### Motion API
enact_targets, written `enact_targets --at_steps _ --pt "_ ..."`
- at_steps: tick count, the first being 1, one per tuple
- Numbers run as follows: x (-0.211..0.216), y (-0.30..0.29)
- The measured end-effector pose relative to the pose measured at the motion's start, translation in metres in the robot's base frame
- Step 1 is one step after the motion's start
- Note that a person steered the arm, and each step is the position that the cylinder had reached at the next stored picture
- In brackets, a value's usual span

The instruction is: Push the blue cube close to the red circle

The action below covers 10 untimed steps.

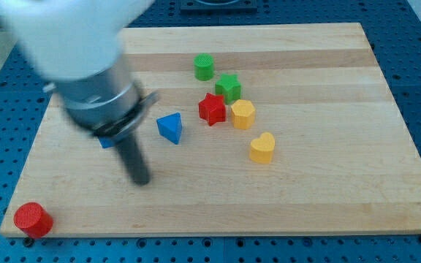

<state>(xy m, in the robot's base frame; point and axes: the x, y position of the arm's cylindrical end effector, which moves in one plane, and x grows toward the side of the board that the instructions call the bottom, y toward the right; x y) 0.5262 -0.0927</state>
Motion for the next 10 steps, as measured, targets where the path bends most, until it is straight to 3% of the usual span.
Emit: enact_targets --at_steps 1,2,3,4,7,10 --pt "-0.051 0.055" --pt "-0.051 0.055" --pt "-0.08 0.055" --pt "-0.122 0.018" --pt "-0.114 -0.094" --pt "-0.054 -0.14"
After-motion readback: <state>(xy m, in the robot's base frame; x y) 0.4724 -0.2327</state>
